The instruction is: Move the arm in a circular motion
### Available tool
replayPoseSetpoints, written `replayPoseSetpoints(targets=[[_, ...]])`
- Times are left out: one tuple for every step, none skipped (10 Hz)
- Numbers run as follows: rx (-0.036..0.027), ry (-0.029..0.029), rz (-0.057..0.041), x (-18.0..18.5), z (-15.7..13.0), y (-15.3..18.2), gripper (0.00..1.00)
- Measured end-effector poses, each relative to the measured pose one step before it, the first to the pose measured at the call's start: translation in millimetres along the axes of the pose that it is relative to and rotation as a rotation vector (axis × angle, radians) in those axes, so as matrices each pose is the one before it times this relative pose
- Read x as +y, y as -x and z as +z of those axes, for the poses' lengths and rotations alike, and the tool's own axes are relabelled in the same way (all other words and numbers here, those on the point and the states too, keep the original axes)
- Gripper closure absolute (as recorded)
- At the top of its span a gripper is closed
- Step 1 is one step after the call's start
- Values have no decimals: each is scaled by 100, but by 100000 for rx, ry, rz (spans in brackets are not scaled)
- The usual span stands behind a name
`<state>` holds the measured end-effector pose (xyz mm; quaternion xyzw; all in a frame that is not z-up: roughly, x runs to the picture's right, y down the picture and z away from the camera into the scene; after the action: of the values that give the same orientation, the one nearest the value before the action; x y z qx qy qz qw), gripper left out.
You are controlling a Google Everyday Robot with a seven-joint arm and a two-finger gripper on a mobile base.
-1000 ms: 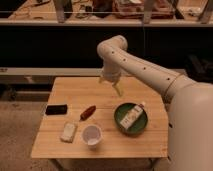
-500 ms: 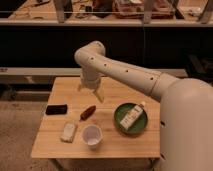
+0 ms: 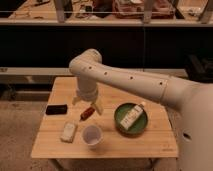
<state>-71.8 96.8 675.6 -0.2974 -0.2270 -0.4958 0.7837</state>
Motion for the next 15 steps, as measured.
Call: replayPoseSetpoints(targets=[[210,3701,2504,2072,-277,1379,20],[223,4626,5175,2844,-140,1488,20],[780,2765,7869,2672,-135,501,20],[1906,1947,9877,2961,-265,-348,20],[2825,-221,10605,2705,-480,-1018,20],[2726,-1983,9944,2281,-556,-1446,20],[2384,-2158,7504,1697,-375,-1656,20],[4320,-5088,10553,2104,-470,-3354,20],[1873,-3396,4810,594,97,-2116,20],[2019,-4434,5336,484,325,-2805,20],[1077,-4859,5698,-70,1201,-3422,20],[489,-3133,3404,-534,996,-2338,20],[823,-2697,3530,-803,1359,-2833,20],[932,-1972,2611,-1405,1403,-2647,20],[990,-451,1392,-1411,1148,-1948,20]])
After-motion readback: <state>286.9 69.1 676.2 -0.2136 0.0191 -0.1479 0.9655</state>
